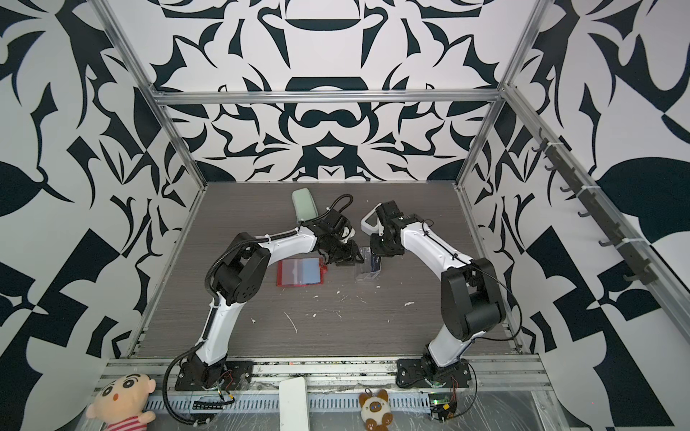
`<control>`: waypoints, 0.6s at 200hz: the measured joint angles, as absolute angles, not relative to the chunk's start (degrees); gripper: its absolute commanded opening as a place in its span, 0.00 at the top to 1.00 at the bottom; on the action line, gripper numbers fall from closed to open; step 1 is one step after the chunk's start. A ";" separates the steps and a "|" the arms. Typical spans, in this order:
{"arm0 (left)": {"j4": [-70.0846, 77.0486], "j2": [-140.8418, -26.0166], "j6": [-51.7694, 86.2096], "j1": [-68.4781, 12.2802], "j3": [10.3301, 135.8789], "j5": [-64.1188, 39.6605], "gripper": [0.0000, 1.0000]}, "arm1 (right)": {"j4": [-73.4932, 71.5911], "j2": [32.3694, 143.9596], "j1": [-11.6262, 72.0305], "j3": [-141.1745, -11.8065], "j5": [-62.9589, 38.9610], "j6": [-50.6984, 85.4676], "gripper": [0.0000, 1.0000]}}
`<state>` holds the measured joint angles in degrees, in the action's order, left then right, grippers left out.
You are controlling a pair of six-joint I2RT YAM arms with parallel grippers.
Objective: Insert credit cards into a card holder
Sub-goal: Pick up the credit card from the storage box.
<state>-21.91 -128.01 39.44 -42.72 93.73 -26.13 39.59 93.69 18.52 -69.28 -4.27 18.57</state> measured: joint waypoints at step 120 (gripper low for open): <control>-22.83 -124.92 37.23 -42.50 92.33 -25.69 0.40 | 37.69 85.23 18.35 -68.82 -9.23 18.63 1.00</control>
<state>-22.83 -124.92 37.23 -42.50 92.33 -25.69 37.69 85.23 18.35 -68.82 -9.23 18.63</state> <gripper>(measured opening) 0.596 0.046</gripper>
